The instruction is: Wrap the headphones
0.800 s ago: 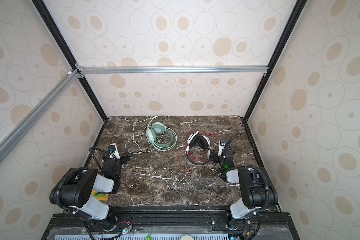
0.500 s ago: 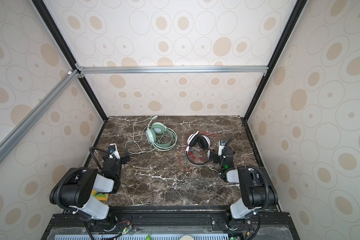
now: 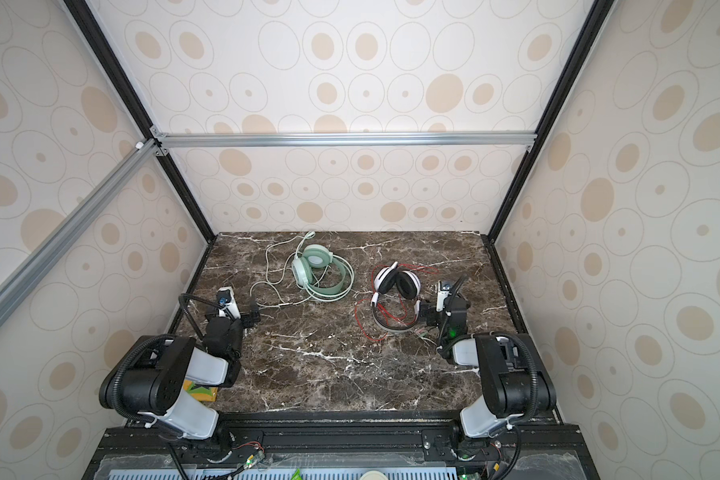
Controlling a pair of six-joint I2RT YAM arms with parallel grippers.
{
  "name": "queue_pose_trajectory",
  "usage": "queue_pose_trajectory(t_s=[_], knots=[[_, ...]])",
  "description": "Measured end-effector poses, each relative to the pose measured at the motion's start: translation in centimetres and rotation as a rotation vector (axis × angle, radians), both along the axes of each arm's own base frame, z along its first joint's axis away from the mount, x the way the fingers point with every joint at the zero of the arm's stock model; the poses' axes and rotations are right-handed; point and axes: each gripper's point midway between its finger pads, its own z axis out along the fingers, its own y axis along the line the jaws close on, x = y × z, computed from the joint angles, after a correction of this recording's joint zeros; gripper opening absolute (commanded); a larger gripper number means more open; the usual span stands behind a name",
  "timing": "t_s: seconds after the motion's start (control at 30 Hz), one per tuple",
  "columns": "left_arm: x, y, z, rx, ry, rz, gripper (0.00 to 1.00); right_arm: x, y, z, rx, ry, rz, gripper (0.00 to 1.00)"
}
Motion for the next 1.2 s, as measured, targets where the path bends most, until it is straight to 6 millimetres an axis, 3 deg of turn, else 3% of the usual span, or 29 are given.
queue_pose_trajectory(t_s=[0.73, 0.8, 0.87, 0.93, 1.03, 1.13, 1.2], knots=[[0.0, 0.0, 0.0, 0.000, 0.000, 0.000, 0.98, -0.3, 0.1, 0.5, -0.045, -0.013, -0.018, 1.00], [0.0, 0.0, 0.0, 0.000, 0.000, 0.000, 0.98, -0.8, 1.3, 1.9, -0.091, -0.005, -0.021, 1.00], [0.0, 0.0, 0.0, 0.000, 0.000, 0.000, 0.98, -0.5, 2.7, 5.0, -0.068, -0.031, -0.022, 1.00], [0.0, 0.0, 0.0, 0.000, 0.000, 0.000, 0.98, 0.2, 2.4, 10.0, 0.056, -0.103, -0.122, 1.00], [0.0, 0.0, 0.0, 0.000, 0.000, 0.000, 0.98, 0.5, 1.5, 14.4, 0.221, -0.178, -0.202, 1.00], [0.0, 0.0, 0.0, 0.000, 0.000, 0.002, 0.98, 0.5, 2.4, 13.9, 0.323, -0.143, -0.162, 1.00], [-0.4, 0.0, 0.0, 0.005, -0.002, 0.017, 0.98, 0.8, 4.5, 11.7, 0.375, -0.056, -0.095, 1.00]])
